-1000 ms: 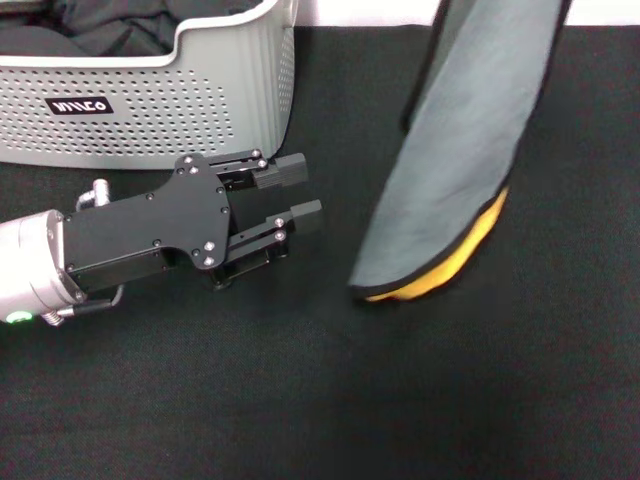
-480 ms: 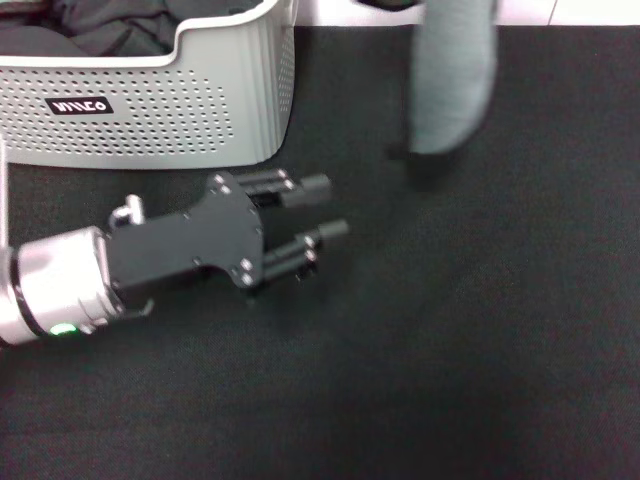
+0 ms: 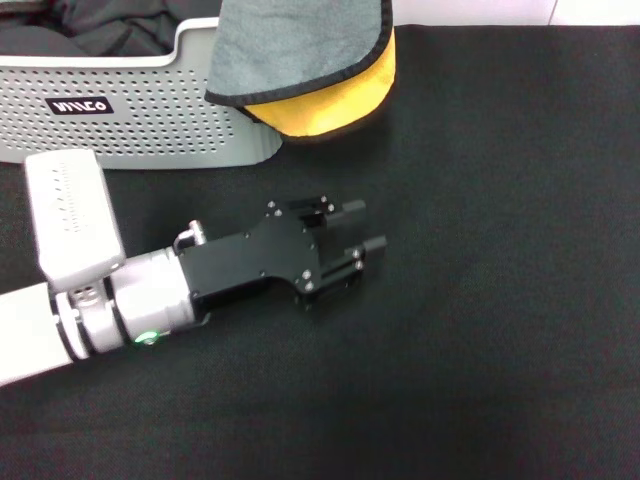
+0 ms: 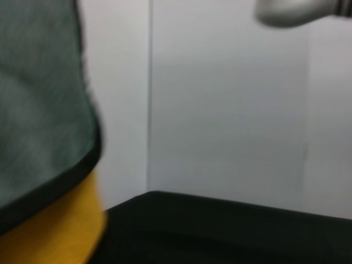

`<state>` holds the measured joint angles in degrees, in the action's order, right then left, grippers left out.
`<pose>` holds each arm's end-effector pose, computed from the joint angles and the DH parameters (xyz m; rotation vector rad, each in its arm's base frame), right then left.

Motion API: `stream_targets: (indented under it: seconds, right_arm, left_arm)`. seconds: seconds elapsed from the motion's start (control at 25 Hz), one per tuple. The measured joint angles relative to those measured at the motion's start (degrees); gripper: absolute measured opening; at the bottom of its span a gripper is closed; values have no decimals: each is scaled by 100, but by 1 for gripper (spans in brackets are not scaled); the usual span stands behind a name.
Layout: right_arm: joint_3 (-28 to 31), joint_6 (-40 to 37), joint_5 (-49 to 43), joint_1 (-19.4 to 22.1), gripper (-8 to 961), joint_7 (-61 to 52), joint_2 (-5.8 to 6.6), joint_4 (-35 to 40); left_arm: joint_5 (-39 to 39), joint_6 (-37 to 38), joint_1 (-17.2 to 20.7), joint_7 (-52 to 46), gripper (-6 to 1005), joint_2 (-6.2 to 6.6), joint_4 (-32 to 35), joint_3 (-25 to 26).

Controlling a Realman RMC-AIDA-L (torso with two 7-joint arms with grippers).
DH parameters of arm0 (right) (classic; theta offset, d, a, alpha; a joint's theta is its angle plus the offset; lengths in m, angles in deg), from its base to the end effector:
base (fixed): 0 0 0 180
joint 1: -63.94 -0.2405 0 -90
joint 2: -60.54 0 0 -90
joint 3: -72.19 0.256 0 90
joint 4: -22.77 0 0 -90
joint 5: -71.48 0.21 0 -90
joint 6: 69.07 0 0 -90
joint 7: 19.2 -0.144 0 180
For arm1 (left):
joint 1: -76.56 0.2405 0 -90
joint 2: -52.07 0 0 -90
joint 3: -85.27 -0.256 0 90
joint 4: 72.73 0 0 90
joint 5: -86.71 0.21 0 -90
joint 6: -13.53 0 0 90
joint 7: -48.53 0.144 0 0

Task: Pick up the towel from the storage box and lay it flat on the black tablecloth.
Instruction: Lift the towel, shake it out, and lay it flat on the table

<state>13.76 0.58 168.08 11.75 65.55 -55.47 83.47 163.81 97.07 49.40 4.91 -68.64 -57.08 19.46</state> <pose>-0.0073 0.4309 0.0859 -2.4924 -0.0495 1.1674 -0.2508 0.2870 -0.0741 -2.5987 -0.2956 -0.9880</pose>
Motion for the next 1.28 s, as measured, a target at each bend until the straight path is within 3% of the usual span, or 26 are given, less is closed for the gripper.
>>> stream_targets:
  seconds: [0.2, 0.4, 0.72, 0.92, 1.28]
  right_arm:
    - [-180, 5, 317, 14, 5, 81, -9, -28]
    - [-341, 66, 611, 174, 5, 208, -9, -73]
    - [-477, 232, 908, 318, 4, 401, -13, -142]
    - [-476, 266, 930, 343, 4, 438, -19, -151]
    - [-442, 272, 976, 528, 5, 574, -8, -335]
  left_arm:
    - [-910, -272, -370, 647, 440, -3, -879, -4]
    - [-1475, -364, -630, 759, 441, -6, -1293, 23]
    - [-1813, -577, -741, 415, 440, -6, -1355, 76]
    - [-1928, -555, -791, -327, 441, -5, -1352, 77]
    - [-1949, 567, -604, -405, 440, -5, -1275, 123]
